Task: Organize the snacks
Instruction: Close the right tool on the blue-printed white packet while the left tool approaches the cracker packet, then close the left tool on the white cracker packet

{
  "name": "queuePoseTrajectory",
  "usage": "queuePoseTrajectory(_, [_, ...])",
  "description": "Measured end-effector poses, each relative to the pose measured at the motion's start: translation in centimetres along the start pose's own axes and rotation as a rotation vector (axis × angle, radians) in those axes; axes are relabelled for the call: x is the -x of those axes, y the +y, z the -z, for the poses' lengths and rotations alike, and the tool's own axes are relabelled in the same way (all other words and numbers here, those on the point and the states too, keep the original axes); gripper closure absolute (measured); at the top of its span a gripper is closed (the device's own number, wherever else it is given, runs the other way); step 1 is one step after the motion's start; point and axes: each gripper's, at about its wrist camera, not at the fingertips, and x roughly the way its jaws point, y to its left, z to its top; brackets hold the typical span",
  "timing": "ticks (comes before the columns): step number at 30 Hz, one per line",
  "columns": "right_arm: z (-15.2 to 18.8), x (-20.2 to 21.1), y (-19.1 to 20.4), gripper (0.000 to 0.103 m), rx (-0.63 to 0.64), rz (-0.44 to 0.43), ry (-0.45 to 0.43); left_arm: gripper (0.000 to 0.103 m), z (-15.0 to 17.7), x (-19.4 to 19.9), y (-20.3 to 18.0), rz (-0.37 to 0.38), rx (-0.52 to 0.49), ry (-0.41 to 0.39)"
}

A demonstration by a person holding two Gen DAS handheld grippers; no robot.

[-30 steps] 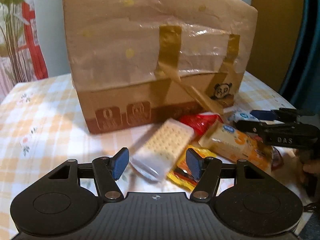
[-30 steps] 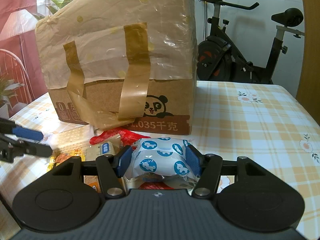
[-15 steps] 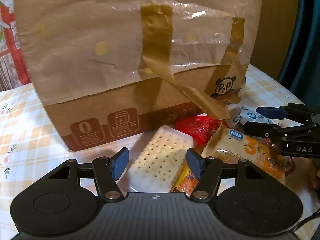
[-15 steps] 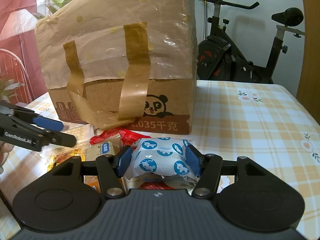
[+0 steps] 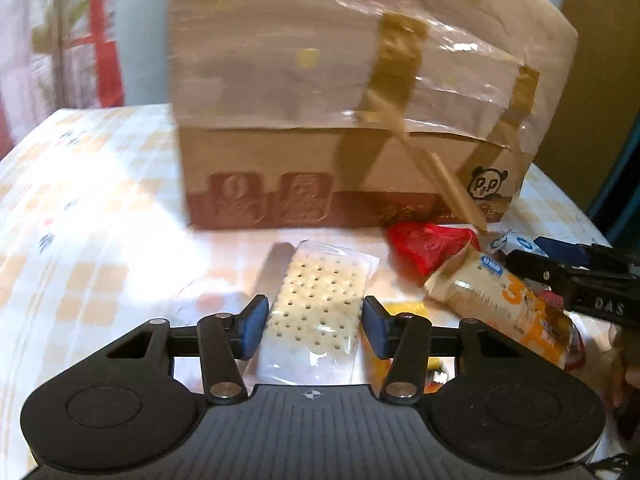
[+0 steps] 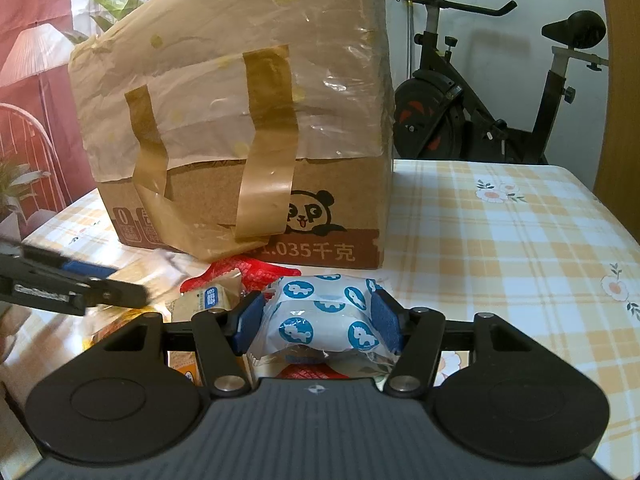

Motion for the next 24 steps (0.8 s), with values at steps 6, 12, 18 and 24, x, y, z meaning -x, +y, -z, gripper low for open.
queuePoseTrajectory(6, [0.0, 0.2, 0.1, 0.041, 0.003, 0.002, -0.008, 0.049, 2.1, 1.9, 0.9, -0.062, -0.004, -0.02])
queuePoseTrajectory(12, [0.0, 0.1, 0.3, 0.041, 0.01, 0.01, -0.004, 0.049, 2.4, 2.4, 1.2, -0.08, 0.003, -0.032])
queuePoseTrajectory(18, [0.0, -0.1, 0.4, 0.037, 0.021, 0.035, 0.005, 0.049, 2.4, 2.5, 0.8, -0.084, -0.007, -0.037])
queuePoseTrajectory(24, [0.1, -0.3, 0.5, 0.033, 0.028, 0.073, 0.016, 0.049, 2.7, 2.4, 0.1, -0.107, -0.043, -0.039])
